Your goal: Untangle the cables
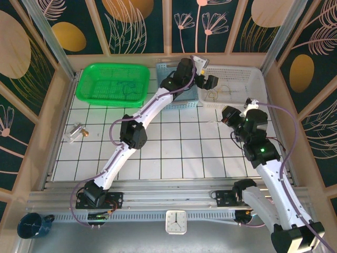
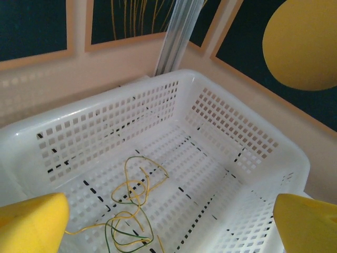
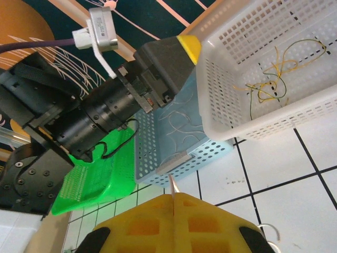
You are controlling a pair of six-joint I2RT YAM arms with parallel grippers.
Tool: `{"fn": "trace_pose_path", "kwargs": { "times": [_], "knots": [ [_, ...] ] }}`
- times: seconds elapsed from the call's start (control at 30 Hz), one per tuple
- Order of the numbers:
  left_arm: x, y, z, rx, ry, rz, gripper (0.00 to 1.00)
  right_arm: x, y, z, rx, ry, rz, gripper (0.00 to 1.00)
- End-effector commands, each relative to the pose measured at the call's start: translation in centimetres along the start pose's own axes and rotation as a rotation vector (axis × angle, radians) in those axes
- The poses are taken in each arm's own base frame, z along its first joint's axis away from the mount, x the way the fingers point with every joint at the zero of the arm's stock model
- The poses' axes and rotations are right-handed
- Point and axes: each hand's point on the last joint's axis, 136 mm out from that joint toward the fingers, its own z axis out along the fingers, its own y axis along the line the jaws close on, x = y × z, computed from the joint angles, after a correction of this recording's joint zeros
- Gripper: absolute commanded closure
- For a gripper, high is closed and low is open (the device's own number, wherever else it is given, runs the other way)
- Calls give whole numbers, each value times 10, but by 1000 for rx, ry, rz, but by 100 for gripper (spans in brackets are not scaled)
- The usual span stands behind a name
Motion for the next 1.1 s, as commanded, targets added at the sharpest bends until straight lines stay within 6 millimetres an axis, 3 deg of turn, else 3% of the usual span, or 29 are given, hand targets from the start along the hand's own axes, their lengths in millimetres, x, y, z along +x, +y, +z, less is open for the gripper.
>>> {"fn": "trace_pose_path", "kwargs": {
  "times": [0.0,0.17,0.37,0.83,0.93,1.07],
  "knots": [
    [-72,-28,-46,-9,-94,56,1,-20,21,-4,-59,-48,-34,100],
    [-78,-28,-67,-72,-47,59,1,-29,36,-1,-97,-46,-57,100],
    [-65,-25,-90,-143,66,50,1,-32,52,4,-147,-18,-75,100],
    [-70,-50,-183,-206,160,86,1,-29,71,21,-239,31,-63,100],
    [-63,-54,-211,-220,117,92,1,-29,77,23,-258,38,-62,100],
    [-38,-61,-245,-198,41,52,1,-30,86,29,-281,46,-57,100]
  ]
}}
